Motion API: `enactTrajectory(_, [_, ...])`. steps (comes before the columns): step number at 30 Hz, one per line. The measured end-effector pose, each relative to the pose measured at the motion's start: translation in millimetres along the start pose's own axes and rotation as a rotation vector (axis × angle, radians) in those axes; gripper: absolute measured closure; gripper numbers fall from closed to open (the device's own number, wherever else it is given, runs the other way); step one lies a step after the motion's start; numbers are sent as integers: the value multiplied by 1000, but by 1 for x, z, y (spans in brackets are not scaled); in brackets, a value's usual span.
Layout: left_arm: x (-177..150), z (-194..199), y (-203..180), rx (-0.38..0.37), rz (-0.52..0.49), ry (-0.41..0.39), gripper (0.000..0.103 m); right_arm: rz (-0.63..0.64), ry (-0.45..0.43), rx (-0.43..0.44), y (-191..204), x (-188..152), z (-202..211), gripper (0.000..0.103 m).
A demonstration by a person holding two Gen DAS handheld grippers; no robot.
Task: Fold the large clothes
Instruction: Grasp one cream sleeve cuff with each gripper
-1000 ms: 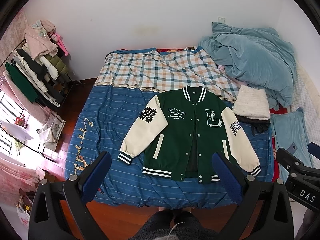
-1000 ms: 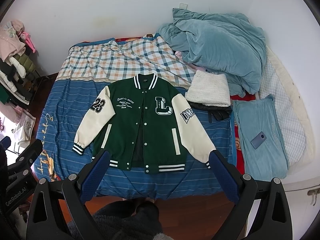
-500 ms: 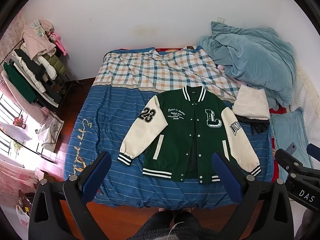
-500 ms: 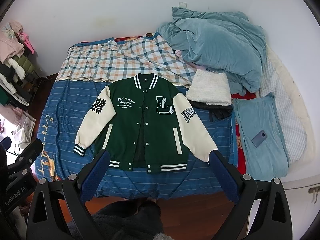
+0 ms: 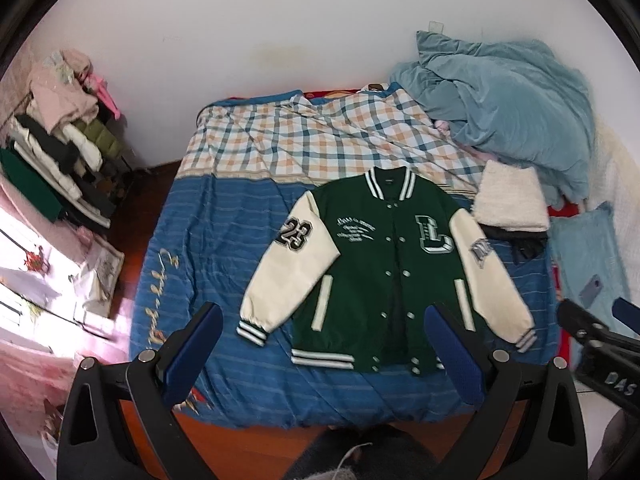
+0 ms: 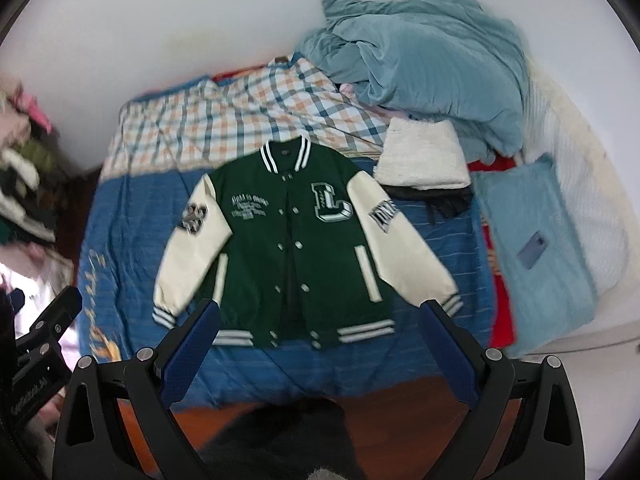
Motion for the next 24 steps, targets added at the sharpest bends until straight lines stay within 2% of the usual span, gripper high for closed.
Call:
enactTrajectory(2, [9,-27,-4,49,1,-30,0,-85,-18,32,-22,1,-35,3])
enactTrajectory(4, [16,-62,-11,99,1,-62,0,-172,3,44,-46,-1,-73,3])
enactTrajectory(6, [19,-99,-19,135,12,-77,0,-307,32,39,-89,-9,-133,7])
enactTrajectory(7, [19,-125,-24,146,23,-55,0,-364,53,37,-107,-14,-159,12])
enactTrajectory(8, [19,-145,-29,154,32,-32,0,-433,84,42,-133,-23,-197,29])
enactTrajectory(9, [19,-165,-36,168,39,-7,0,-474,118,33,-151,-29,-222,39])
enactTrajectory(13, [11,-249,-67,254,34,102,0,-727,234,34,-242,-74,-329,38])
enactTrajectory(16, [1,-309,-86,293,-4,186,0,-909,259,51,-313,-108,-402,19])
enactTrajectory(20, [-3,-380,-97,344,-50,213,0,-1138,212,61,-387,-147,-487,16])
enactTrajectory(22, [-5,-423,-103,360,-67,247,0,-1219,239,74,-404,-160,-520,16])
enactTrajectory(24, [-8,-460,-109,367,-84,283,0,-1328,211,127,-423,-168,-554,16])
Point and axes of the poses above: each gripper's, at about its wrist camera, not at the fingertips, and z roughly against the way its jaws point, y to its left, x to its top, the point moved 5 cm from there along -z, roughly the way its jaws point, and after that the axes turned 6 degrees about y, right-handed, at the moved point
